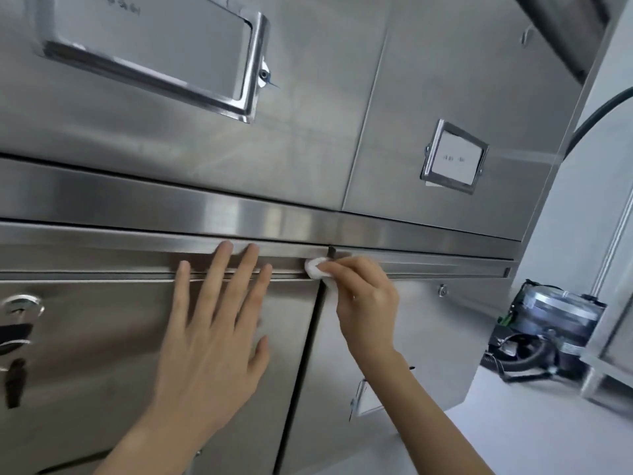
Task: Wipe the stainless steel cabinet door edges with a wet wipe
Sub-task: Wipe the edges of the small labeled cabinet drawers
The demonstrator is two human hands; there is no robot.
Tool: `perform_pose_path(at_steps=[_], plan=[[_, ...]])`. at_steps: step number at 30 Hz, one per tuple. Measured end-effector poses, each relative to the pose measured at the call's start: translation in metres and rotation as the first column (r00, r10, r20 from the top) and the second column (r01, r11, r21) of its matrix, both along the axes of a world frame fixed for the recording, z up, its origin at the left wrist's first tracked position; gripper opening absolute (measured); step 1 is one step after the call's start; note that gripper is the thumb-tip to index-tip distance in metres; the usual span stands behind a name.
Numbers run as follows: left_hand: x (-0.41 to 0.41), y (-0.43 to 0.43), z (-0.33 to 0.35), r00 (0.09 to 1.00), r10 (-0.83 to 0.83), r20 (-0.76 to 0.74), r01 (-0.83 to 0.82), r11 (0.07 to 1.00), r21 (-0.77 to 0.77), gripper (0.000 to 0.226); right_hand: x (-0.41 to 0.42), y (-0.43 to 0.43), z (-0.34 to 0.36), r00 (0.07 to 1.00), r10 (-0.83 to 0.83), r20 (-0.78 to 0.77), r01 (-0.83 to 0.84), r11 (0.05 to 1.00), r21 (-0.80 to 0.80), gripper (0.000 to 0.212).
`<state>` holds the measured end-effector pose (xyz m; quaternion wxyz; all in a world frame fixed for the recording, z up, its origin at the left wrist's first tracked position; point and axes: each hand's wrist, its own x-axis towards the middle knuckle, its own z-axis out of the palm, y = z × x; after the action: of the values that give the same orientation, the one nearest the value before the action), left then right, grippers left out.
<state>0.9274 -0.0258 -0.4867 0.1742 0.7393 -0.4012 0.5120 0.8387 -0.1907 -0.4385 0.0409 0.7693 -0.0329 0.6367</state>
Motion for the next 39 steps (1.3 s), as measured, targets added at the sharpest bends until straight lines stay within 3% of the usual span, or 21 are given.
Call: perform_pose_path(at_steps=[2, 5, 9, 14, 18, 23, 29, 35, 39], plan=[[-0.002, -0.010, -0.002, 1.000, 0.021, 0.007, -0.021, 1.000, 0.009, 0.070, 0.001, 0.001, -0.003, 0.998, 0.056, 0.039, -0.058, 0.997, 0.059, 0.019], [-0.005, -0.018, -0.005, 0.999, 0.027, 0.038, -0.027, 1.000, 0.004, 0.074, -0.021, -0.016, -0.001, 0.988, 0.080, 0.129, -0.084, 0.996, 0.024, 0.018], [-0.016, -0.040, 0.003, 0.998, 0.045, 0.034, -0.045, 0.999, -0.019, 0.085, -0.053, -0.052, -0.001, 0.979, 0.025, 0.203, -0.017, 0.999, -0.042, 0.026], [-0.030, -0.082, 0.025, 0.988, 0.145, 0.043, -0.145, 0.989, -0.003, 0.089, -0.053, -0.094, -0.001, 0.980, -0.072, 0.187, 0.088, 0.993, -0.074, 0.029], [-0.031, -0.094, 0.031, 0.965, 0.259, 0.026, -0.260, 0.965, 0.027, 0.101, -0.037, -0.091, -0.019, 0.986, 0.083, 0.142, -0.088, 0.996, 0.027, 0.020], [-0.032, -0.094, 0.033, 0.927, 0.366, 0.079, -0.372, 0.924, 0.086, 0.102, -0.027, -0.081, -0.027, 0.961, 0.189, 0.203, -0.226, 0.957, 0.183, 0.018], [-0.018, -0.085, 0.028, 0.954, 0.259, 0.150, -0.264, 0.964, 0.014, 0.090, -0.003, -0.044, -0.027, 0.952, 0.239, 0.192, -0.265, 0.956, 0.125, 0.015], [-0.015, -0.081, 0.027, 0.959, 0.234, 0.161, -0.236, 0.972, -0.007, 0.084, 0.000, -0.057, -0.015, 0.970, 0.206, 0.132, -0.187, 0.972, -0.145, 0.012], [-0.019, -0.085, 0.027, 0.964, 0.231, 0.131, -0.231, 0.973, -0.009, 0.085, -0.030, -0.111, -0.017, 0.977, 0.020, 0.213, -0.020, 1.000, -0.001, 0.009]])
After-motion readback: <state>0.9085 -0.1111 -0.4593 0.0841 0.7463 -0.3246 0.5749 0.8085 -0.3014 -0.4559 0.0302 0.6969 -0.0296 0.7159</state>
